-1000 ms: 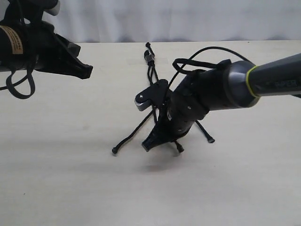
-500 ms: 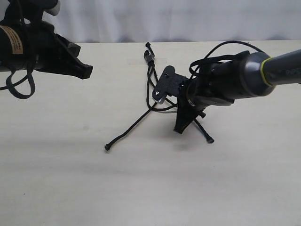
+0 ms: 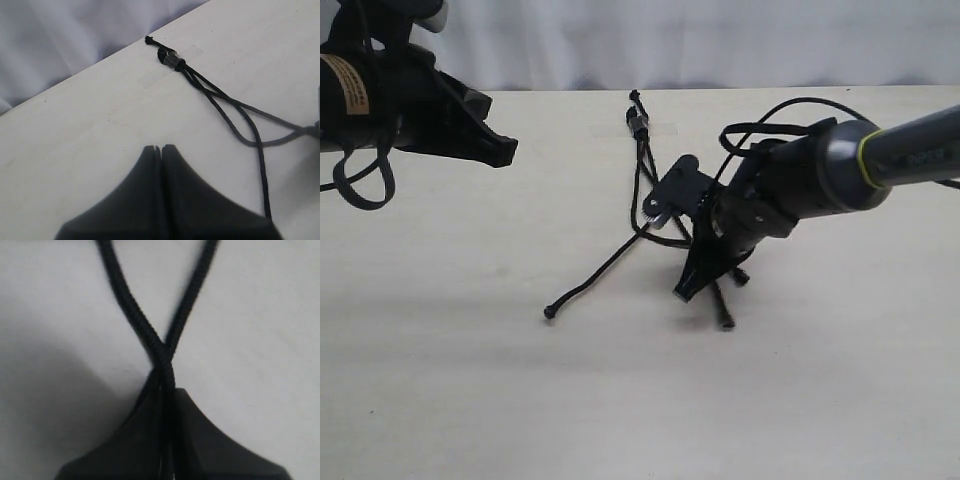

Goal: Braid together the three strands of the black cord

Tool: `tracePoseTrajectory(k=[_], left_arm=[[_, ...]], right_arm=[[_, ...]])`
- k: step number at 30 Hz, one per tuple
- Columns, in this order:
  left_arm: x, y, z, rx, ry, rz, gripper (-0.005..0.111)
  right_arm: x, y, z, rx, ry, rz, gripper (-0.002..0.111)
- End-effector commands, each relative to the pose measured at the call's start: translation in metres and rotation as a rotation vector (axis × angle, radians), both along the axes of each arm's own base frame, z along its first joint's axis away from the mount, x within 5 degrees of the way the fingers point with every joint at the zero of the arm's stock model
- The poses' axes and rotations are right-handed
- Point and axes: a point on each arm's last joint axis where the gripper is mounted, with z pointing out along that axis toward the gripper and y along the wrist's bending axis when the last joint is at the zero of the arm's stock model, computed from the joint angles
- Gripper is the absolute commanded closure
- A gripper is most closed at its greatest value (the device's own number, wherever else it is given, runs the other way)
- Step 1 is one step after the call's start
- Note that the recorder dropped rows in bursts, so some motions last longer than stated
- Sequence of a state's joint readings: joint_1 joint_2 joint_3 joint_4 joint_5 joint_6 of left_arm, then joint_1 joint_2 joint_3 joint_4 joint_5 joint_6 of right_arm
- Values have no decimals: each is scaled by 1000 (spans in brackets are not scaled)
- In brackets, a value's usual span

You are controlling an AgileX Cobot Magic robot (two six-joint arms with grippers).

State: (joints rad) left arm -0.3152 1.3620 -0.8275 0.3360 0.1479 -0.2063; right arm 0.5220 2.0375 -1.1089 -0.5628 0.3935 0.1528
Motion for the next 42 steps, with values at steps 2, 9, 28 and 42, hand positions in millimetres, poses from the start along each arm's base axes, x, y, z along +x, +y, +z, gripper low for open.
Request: tracePoseTrajectory(k=[2, 9, 28, 42], left_arm=[[-1, 0, 1, -21, -13, 3, 107], [-1, 0, 1, -21, -13, 3, 107], [-1, 0, 2, -22, -14, 3, 107], [-2, 1, 0, 12, 1, -1, 107]], right_arm=[[-40, 42, -6, -24, 148, 165, 104], [-39, 40, 23, 22, 97, 157, 104], [-8, -12, 24, 40, 95, -38, 104], [-12, -23, 61, 72, 39, -170, 42]])
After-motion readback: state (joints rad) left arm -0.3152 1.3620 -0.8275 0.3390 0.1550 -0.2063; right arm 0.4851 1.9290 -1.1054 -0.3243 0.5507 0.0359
